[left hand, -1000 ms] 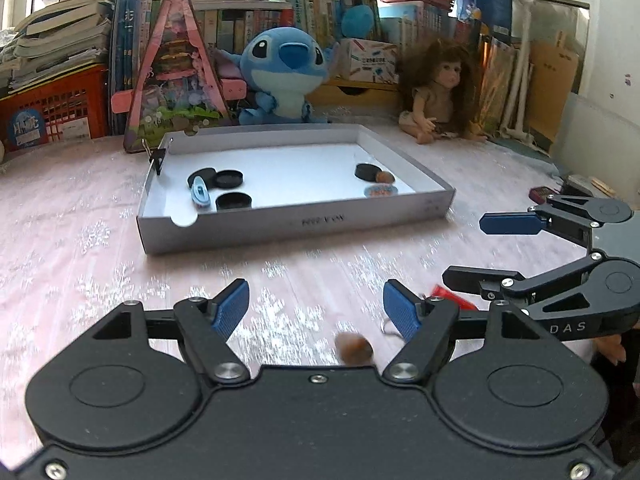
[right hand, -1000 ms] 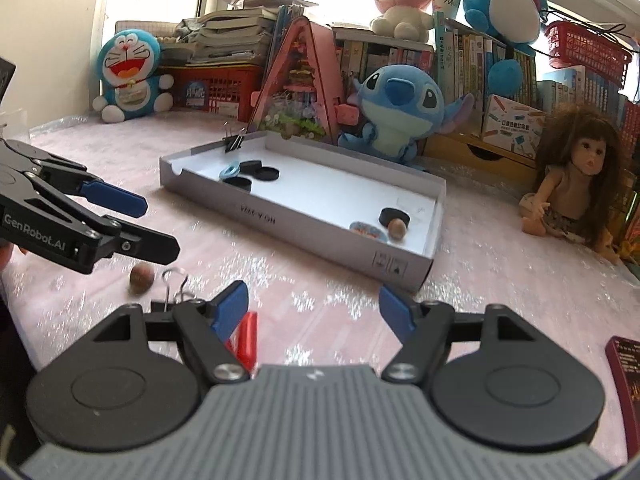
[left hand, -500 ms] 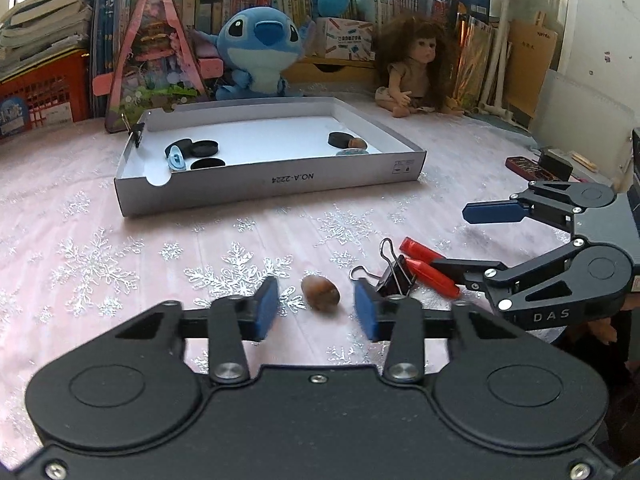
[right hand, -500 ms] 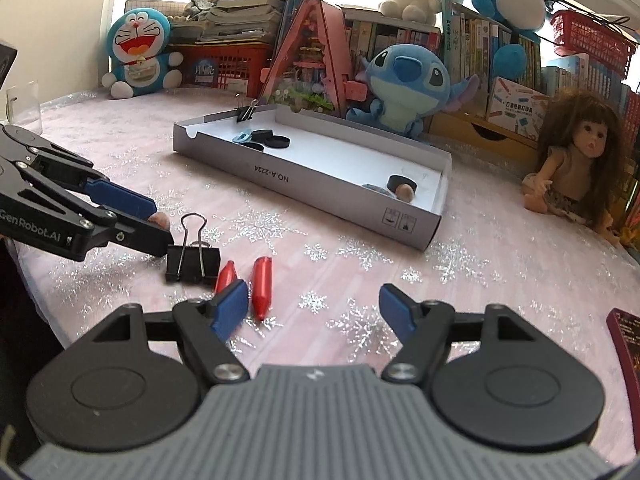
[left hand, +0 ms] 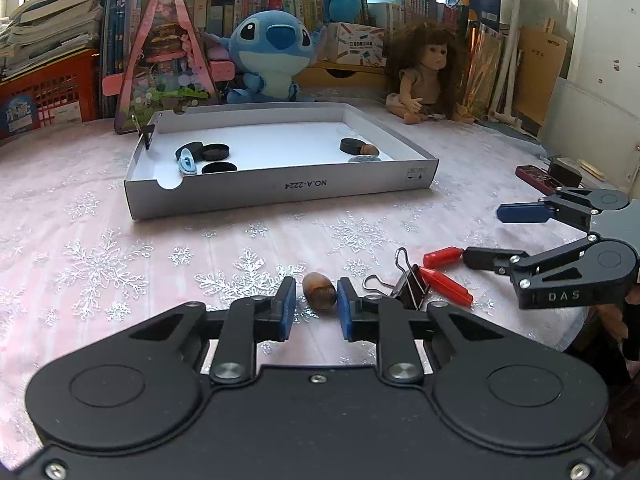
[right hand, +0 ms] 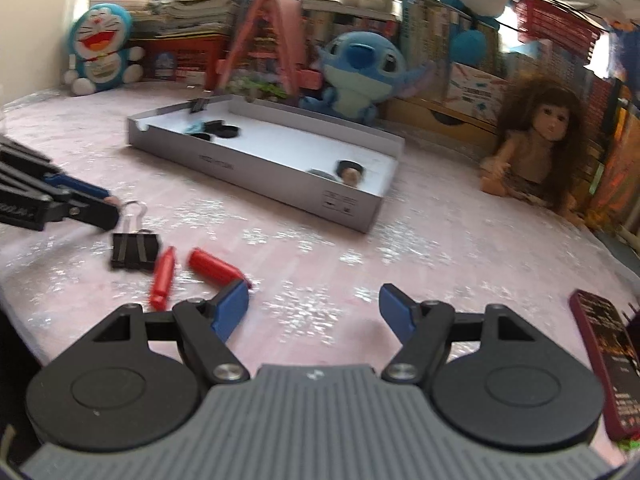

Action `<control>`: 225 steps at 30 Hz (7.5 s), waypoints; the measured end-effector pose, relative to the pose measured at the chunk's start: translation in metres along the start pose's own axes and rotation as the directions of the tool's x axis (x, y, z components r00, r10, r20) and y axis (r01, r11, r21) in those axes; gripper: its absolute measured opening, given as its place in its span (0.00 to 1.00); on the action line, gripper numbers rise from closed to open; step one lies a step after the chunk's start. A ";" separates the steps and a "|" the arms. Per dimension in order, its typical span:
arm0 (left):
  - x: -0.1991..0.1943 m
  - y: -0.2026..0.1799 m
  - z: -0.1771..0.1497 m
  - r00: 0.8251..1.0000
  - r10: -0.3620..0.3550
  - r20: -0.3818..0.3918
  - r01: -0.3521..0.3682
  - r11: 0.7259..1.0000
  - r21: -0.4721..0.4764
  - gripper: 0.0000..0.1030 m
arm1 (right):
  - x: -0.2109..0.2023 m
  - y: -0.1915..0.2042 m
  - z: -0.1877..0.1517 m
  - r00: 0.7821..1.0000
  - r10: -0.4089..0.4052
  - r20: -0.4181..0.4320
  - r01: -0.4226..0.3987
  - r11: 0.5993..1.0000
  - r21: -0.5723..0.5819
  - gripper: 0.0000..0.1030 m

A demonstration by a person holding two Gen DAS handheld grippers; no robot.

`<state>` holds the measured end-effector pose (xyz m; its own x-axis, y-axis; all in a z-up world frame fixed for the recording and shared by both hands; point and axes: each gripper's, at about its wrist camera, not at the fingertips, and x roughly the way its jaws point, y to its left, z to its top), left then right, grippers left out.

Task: Organize rigid objects
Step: 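Grasp the brown nut with the left tool while the right tool grasps a red marker cap, then carry the nut and red cap into the white box and open both tools, then withdraw both open tools from the box back over the table, then grasp the black binder clip with the left tool while the right tool grasps the red marker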

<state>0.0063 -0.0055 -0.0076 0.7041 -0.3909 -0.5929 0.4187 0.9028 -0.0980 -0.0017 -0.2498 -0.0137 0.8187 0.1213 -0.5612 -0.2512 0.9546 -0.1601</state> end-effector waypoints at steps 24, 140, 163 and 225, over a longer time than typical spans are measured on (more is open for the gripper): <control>0.006 -0.004 0.002 0.999 0.010 0.031 -0.009 0.999 -0.032 0.15 | 0.004 0.043 0.018 0.998 0.015 -0.067 0.000 0.974 0.228 0.71; 0.137 0.084 0.170 0.991 0.133 -0.006 -0.132 0.976 -0.175 0.58 | 0.166 -0.063 0.149 0.997 0.062 -0.053 -0.046 0.963 0.265 0.74; 0.016 0.000 0.052 0.998 0.029 0.049 -0.029 1.000 -0.005 0.76 | 0.015 0.002 0.049 0.971 0.195 0.138 -0.191 0.981 -0.042 0.96; 0.012 -0.001 0.004 0.997 0.081 0.019 -0.080 0.994 -0.074 0.43 | -0.002 0.022 0.007 0.995 0.090 0.040 -0.093 0.992 0.082 0.96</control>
<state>0.0168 -0.0117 -0.0110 0.7464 -0.3197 -0.5836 0.3180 0.9418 -0.1092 -0.0056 -0.2270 -0.0108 0.8129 0.2172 -0.5403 -0.2829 0.9583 -0.0404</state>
